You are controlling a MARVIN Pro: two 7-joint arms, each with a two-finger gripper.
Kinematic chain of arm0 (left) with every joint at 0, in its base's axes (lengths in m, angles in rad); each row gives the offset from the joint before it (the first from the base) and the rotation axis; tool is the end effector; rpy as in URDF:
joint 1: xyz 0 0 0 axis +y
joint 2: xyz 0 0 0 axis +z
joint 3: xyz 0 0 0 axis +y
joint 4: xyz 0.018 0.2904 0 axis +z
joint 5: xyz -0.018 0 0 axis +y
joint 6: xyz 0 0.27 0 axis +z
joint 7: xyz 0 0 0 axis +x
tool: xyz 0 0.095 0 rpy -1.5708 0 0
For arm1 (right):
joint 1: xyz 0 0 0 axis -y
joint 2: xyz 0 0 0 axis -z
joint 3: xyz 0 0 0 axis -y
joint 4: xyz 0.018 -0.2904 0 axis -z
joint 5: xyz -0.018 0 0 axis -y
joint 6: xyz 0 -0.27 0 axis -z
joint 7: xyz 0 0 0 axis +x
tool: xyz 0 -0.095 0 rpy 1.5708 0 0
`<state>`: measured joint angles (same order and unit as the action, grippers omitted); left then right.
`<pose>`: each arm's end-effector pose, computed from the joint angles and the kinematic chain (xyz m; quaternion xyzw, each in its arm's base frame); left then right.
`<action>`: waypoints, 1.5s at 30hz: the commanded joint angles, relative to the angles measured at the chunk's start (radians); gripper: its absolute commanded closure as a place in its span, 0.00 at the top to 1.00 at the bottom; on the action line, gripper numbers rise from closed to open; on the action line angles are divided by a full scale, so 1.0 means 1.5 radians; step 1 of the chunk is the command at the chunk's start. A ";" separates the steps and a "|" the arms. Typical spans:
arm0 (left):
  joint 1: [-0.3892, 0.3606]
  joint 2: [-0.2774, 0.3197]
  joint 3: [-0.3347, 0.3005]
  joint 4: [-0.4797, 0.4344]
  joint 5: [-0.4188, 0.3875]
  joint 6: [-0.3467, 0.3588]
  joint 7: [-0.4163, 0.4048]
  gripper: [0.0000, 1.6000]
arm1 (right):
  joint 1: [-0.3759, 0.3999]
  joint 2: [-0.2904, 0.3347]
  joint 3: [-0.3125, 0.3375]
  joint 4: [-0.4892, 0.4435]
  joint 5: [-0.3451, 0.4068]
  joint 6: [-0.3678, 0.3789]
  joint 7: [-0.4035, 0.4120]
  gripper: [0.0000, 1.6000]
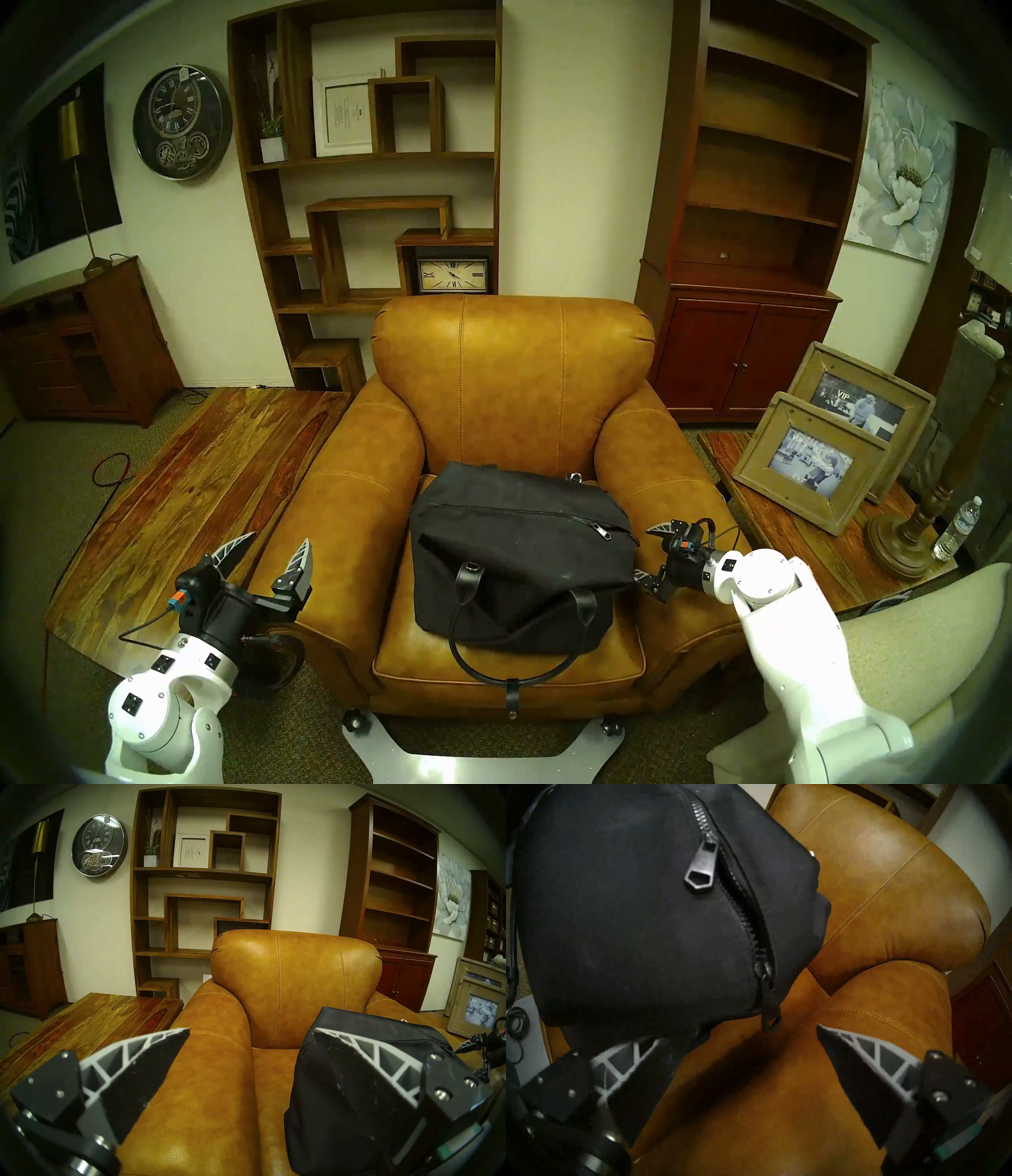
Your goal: Open a bag with a zipper
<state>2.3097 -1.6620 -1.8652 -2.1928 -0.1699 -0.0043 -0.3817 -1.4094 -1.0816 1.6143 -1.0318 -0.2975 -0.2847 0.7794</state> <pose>0.1662 0.0498 -0.2814 0.7365 -0.0052 0.6742 0.0553 0.3665 -0.1752 -0.3956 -0.7506 -0.4575 -0.4766 0.0102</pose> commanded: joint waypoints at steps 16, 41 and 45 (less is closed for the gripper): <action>-0.001 0.000 0.000 -0.014 0.001 -0.001 -0.001 1.00 | 0.085 -0.004 -0.028 0.057 -0.012 -0.038 0.027 0.84; 0.000 0.000 0.000 -0.015 0.001 0.000 -0.001 1.00 | 0.110 -0.010 -0.039 0.111 -0.041 -0.075 0.031 0.29; 0.000 0.000 0.000 -0.015 0.001 0.001 -0.001 1.00 | 0.101 -0.014 -0.037 0.112 -0.047 -0.078 0.021 0.18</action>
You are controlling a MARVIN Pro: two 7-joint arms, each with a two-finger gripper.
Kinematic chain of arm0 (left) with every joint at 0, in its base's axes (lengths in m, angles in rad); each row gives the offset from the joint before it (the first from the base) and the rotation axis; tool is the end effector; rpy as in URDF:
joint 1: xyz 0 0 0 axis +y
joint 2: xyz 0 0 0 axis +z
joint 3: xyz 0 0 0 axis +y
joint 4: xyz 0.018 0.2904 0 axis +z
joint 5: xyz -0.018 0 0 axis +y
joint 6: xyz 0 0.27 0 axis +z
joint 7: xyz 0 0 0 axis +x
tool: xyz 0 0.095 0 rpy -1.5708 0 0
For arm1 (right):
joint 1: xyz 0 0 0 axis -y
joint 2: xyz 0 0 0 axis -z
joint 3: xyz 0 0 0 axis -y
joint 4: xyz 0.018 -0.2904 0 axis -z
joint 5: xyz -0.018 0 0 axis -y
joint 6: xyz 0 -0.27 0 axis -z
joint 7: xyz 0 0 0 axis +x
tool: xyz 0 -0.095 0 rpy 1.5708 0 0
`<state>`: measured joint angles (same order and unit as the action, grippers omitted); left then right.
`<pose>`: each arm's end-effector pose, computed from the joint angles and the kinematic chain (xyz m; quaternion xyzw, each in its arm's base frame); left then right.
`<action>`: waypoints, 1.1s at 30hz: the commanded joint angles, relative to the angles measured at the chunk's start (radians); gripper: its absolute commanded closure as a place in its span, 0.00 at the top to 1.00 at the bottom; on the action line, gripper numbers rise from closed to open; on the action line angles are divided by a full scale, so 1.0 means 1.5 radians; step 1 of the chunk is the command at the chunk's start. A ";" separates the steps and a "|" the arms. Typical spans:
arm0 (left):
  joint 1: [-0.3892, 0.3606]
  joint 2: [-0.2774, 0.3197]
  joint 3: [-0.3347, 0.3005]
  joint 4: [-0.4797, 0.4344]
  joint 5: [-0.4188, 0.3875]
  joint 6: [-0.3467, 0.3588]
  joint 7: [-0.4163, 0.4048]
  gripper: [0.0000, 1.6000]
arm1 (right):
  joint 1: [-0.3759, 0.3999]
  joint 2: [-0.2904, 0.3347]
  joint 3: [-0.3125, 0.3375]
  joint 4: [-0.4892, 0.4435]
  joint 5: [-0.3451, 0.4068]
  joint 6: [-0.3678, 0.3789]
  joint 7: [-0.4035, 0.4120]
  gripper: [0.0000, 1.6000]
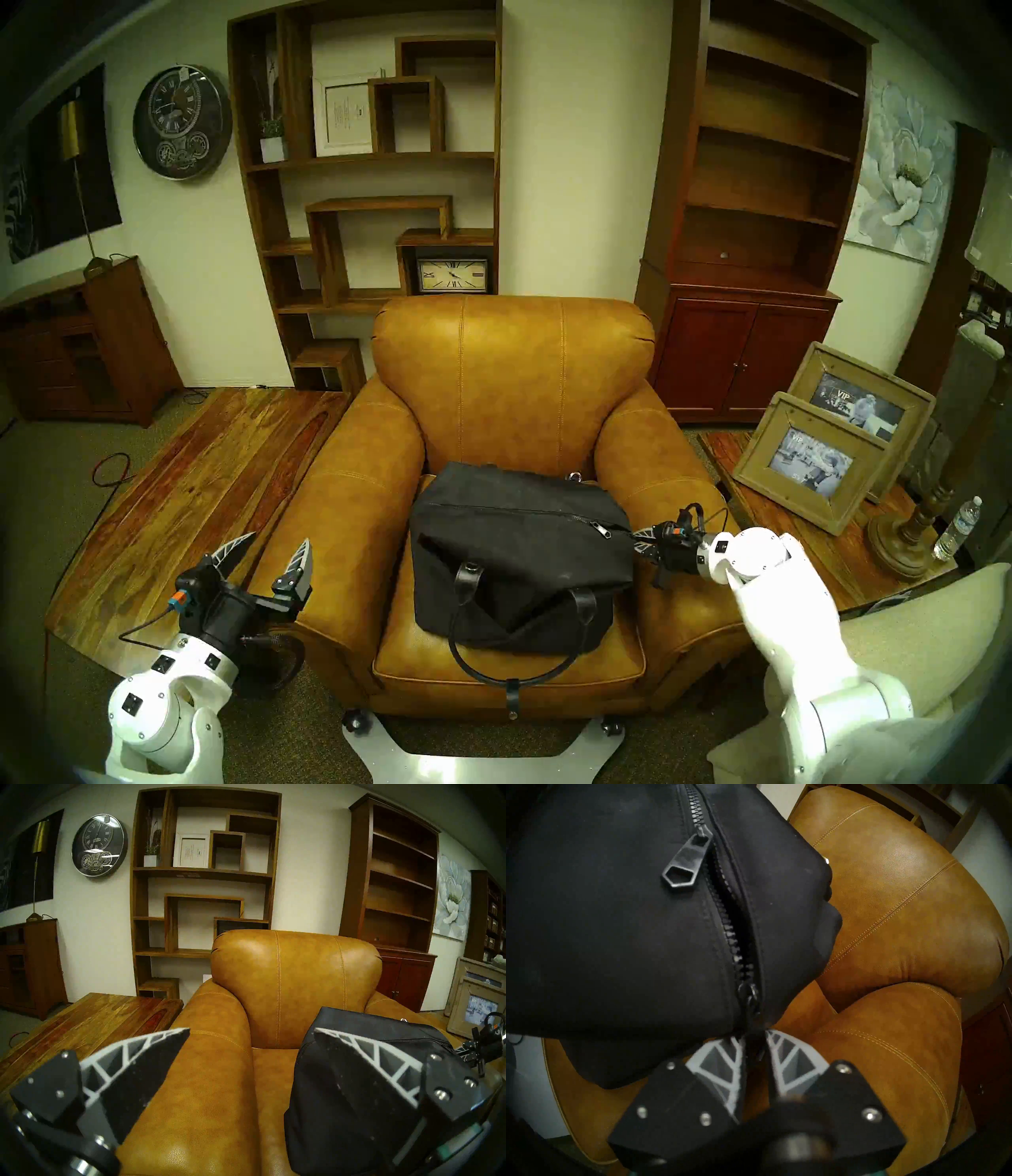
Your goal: Open a bag with a zipper
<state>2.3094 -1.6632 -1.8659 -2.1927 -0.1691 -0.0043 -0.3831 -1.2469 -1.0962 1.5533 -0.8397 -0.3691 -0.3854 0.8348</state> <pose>0.1662 0.0498 -0.2815 0.7365 -0.0053 0.6742 0.0552 0.3950 -0.1703 -0.3986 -0.7317 -0.5027 -0.4594 0.0273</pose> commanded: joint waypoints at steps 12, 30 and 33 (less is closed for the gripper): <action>0.000 0.000 0.000 -0.015 0.001 0.001 0.000 1.00 | -0.029 -0.013 0.005 -0.018 -0.027 -0.008 -0.069 0.00; 0.000 0.000 0.000 -0.015 0.001 0.001 0.000 1.00 | -0.020 -0.044 -0.012 0.013 -0.114 0.029 -0.184 0.00; 0.000 0.000 0.000 -0.015 0.001 0.001 0.000 1.00 | -0.011 -0.054 -0.020 0.034 -0.121 0.028 -0.188 0.00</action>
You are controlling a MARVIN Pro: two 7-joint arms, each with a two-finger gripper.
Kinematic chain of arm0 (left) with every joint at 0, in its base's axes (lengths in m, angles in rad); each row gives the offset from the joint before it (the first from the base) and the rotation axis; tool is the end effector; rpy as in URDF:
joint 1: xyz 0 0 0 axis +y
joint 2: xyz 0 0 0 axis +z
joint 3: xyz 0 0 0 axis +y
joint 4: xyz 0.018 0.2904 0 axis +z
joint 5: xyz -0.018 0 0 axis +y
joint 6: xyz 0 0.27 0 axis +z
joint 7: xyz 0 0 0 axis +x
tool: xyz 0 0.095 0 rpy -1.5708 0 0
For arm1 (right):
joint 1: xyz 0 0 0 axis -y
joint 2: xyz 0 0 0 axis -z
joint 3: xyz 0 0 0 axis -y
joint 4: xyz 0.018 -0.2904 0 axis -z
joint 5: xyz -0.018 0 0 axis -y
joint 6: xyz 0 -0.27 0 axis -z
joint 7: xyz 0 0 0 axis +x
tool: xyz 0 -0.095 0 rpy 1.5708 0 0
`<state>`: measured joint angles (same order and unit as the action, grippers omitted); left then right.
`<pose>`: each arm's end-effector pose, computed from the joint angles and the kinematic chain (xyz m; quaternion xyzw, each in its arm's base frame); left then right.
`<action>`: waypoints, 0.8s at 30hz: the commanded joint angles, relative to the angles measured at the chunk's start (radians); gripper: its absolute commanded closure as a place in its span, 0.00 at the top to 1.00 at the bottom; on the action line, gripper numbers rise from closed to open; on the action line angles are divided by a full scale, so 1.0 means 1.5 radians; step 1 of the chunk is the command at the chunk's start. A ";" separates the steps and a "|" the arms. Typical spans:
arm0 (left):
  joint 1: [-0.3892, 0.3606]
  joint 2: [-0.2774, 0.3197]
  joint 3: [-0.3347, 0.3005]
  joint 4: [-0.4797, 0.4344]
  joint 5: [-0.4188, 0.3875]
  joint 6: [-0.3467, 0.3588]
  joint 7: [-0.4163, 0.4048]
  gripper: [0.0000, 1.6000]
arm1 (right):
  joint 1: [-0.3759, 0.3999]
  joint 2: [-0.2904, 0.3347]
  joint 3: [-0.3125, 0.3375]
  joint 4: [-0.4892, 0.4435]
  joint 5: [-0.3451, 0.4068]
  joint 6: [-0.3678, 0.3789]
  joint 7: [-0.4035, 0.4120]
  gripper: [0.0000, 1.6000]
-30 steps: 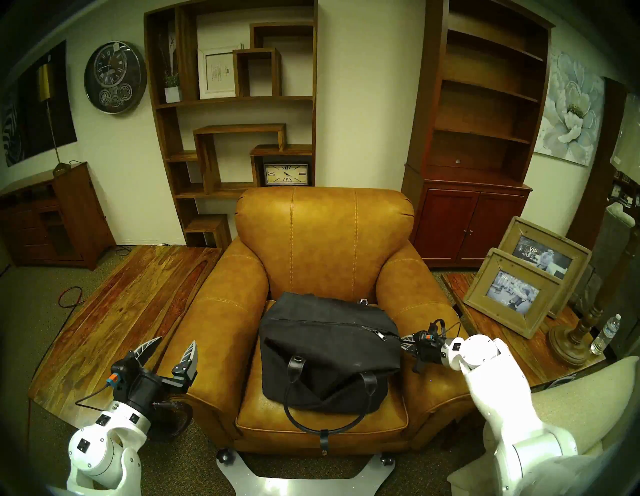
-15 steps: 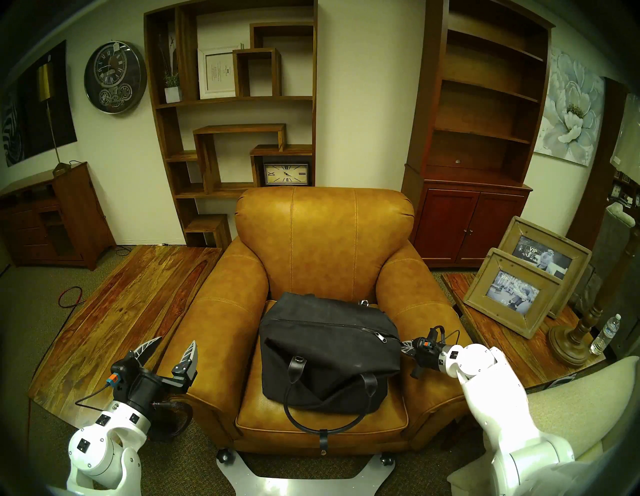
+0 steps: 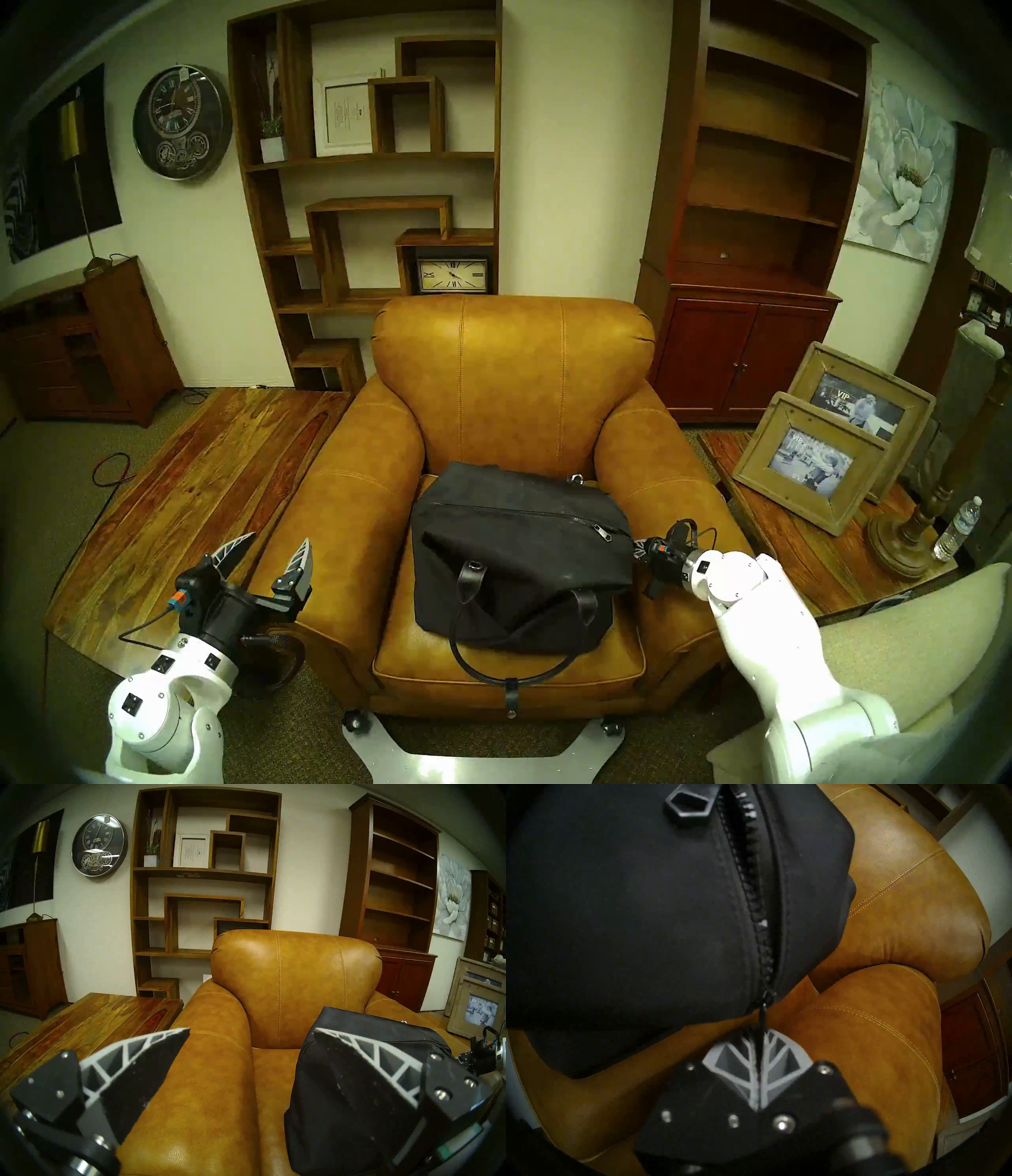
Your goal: Open a bag with a zipper
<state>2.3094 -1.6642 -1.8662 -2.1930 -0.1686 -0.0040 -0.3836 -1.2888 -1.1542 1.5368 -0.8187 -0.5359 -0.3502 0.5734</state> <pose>0.1661 0.0497 -0.2814 0.7365 -0.0051 0.6741 0.0552 0.3888 -0.1578 -0.4309 0.7456 0.4884 0.4495 0.0588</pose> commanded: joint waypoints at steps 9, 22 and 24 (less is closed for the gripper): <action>0.000 0.000 0.000 -0.015 0.001 0.000 0.000 1.00 | 0.029 -0.022 -0.016 0.042 -0.018 0.008 -0.014 0.00; -0.003 0.001 0.000 -0.010 0.000 -0.002 -0.001 1.00 | -0.012 0.002 0.095 -0.080 0.088 -0.035 -0.026 1.00; -0.003 0.001 0.000 -0.010 0.000 -0.002 -0.001 1.00 | -0.021 0.002 0.115 -0.099 0.110 -0.044 -0.026 1.00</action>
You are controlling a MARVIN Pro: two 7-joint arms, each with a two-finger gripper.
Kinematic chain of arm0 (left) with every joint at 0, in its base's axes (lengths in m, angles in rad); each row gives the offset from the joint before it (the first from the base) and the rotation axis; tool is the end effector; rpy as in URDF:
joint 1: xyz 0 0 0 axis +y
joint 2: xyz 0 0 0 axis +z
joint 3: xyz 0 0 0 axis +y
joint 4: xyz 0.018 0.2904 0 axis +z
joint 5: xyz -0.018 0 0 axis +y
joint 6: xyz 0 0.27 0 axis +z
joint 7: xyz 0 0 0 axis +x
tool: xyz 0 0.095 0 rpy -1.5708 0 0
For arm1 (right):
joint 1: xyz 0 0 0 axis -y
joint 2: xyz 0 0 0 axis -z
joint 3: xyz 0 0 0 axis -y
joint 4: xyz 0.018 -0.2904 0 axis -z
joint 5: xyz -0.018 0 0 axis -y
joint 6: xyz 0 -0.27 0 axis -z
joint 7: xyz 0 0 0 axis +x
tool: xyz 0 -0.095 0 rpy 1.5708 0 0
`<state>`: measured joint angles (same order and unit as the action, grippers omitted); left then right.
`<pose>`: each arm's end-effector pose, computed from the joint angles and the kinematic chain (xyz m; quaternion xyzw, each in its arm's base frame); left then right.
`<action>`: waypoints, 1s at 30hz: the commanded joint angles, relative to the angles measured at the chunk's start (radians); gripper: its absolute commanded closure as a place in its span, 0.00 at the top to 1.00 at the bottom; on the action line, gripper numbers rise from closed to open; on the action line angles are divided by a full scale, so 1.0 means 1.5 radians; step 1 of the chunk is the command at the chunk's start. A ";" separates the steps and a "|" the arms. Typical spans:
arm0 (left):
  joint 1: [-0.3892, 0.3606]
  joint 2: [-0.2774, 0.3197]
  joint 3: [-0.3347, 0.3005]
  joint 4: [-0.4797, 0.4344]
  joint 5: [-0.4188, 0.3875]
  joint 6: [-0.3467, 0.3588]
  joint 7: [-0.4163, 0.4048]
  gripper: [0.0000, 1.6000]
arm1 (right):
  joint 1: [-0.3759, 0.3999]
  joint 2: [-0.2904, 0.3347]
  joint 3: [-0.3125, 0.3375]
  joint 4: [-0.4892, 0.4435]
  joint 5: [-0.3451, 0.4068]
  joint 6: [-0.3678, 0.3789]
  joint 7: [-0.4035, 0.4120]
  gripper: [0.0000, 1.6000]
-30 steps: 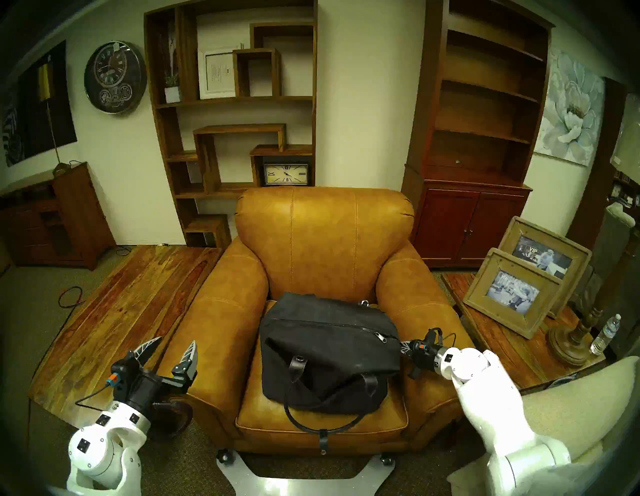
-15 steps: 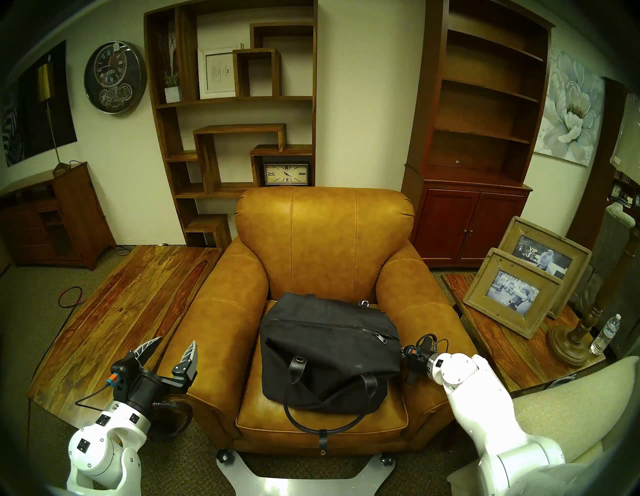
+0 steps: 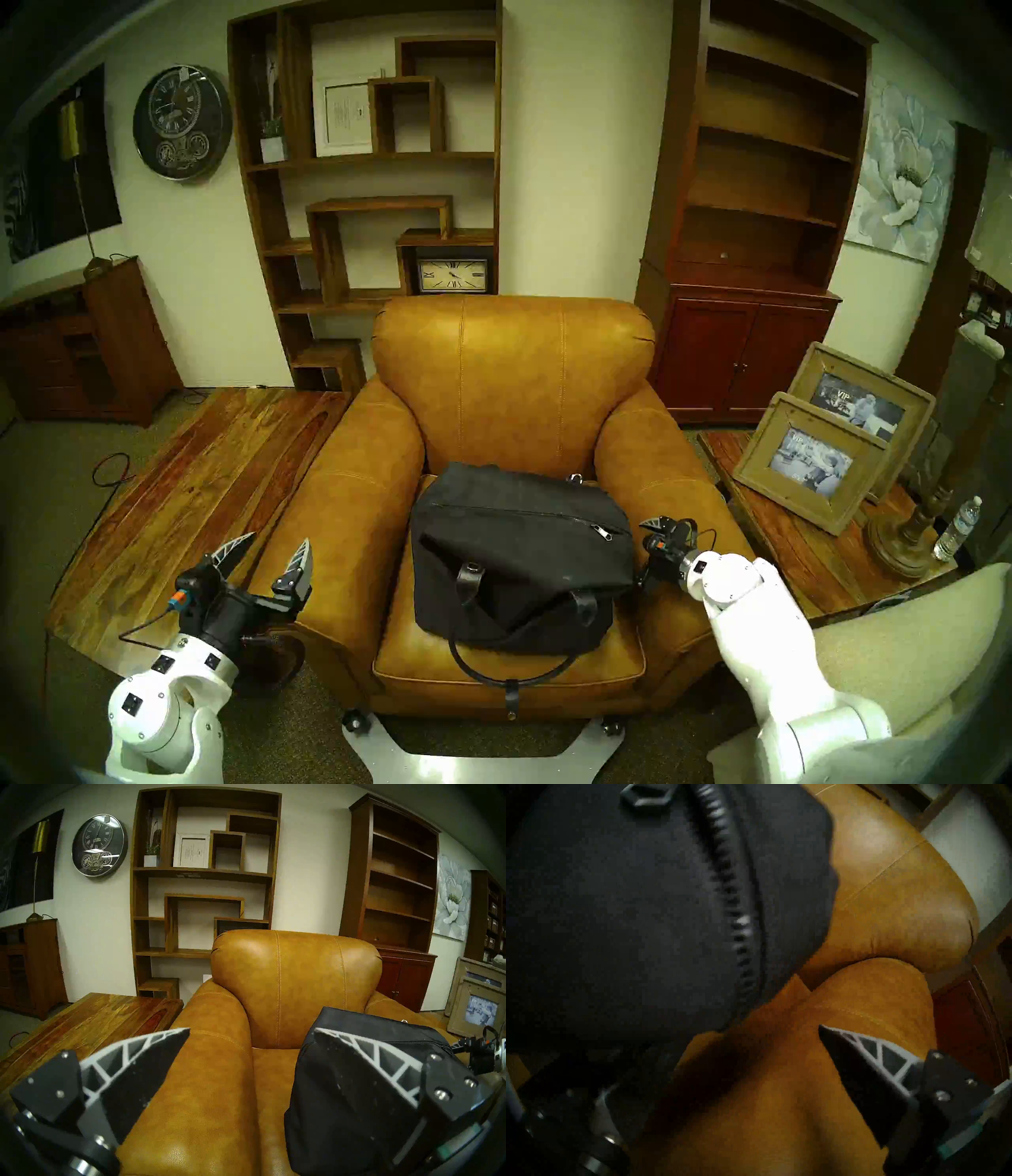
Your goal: Open a bag with a zipper
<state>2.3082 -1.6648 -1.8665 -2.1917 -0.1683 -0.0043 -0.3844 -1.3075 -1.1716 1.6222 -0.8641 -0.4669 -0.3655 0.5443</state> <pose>0.1663 0.0497 -0.2817 0.7365 -0.0050 0.6742 0.0553 0.3954 -0.1648 -0.4125 0.7431 0.4302 0.5078 0.0704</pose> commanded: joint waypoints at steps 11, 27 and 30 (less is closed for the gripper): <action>-0.005 0.001 0.000 -0.007 0.000 -0.002 -0.001 1.00 | -0.056 -0.050 0.107 -0.161 0.189 -0.062 0.041 1.00; -0.008 0.000 -0.001 -0.005 0.000 -0.002 -0.003 1.00 | -0.188 -0.163 0.099 -0.293 0.346 -0.005 0.132 1.00; -0.007 0.000 -0.001 -0.006 0.000 -0.003 -0.003 1.00 | -0.228 -0.173 0.108 -0.332 0.377 0.031 0.146 1.00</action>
<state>2.2969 -1.6653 -1.8678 -2.1821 -0.1685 -0.0044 -0.3871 -1.5389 -1.3657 1.7673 -1.2517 0.0057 -0.3822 0.7307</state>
